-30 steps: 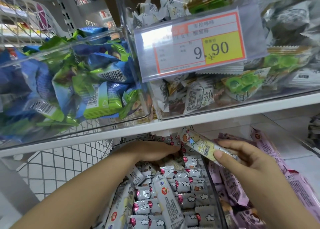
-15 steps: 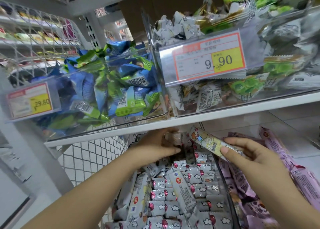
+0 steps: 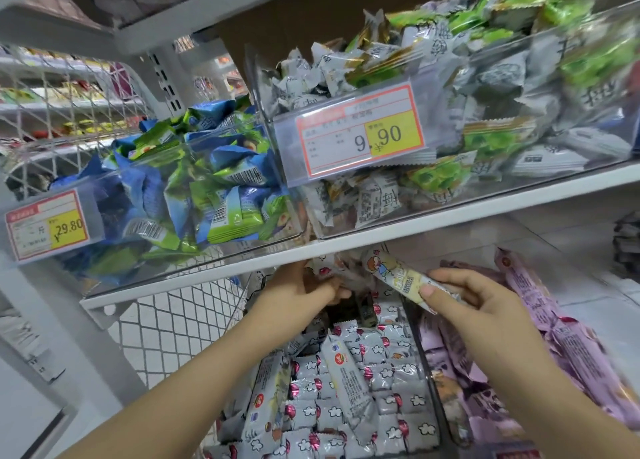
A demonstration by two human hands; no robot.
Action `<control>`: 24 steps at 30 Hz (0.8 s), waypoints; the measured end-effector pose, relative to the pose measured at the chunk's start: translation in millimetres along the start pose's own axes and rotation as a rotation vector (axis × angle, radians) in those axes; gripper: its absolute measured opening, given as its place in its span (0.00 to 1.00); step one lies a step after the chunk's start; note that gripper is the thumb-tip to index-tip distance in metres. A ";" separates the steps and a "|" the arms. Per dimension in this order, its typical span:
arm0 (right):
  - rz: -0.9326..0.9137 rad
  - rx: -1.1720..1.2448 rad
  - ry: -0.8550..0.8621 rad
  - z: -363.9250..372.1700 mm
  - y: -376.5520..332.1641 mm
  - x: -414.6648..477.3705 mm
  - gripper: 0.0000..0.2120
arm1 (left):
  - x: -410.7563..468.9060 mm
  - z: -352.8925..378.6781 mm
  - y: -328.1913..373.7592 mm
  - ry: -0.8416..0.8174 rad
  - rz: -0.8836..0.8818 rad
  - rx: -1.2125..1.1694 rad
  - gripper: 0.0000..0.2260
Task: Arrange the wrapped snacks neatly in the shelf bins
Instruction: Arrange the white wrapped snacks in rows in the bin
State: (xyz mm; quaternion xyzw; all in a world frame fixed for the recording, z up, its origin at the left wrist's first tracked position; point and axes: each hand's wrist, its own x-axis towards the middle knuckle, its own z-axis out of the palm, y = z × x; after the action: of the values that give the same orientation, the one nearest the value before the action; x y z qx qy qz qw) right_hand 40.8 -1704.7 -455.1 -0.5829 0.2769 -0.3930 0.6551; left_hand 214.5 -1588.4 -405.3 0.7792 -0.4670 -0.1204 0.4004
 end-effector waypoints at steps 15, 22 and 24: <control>0.071 0.073 -0.017 -9.9 1.4 3.2 0.07 | -9.9 -14.8 -13.3 -0.014 -0.124 -0.089 0.06; 0.055 0.080 -0.020 -10.6 -2.2 2.7 0.07 | 15.0 -13.8 -10.4 -0.094 -0.107 0.494 0.21; 0.057 0.075 -0.019 -9.7 -2.4 2.7 0.07 | 24.7 -1.5 -12.7 -0.168 -0.111 0.506 0.19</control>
State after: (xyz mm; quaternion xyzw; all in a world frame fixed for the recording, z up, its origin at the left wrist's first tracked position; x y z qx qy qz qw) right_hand 33.8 -1712.3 -454.1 -0.5534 0.2722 -0.3785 0.6902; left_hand 236.6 -1605.0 -409.1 0.8662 -0.4702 -0.0859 0.1456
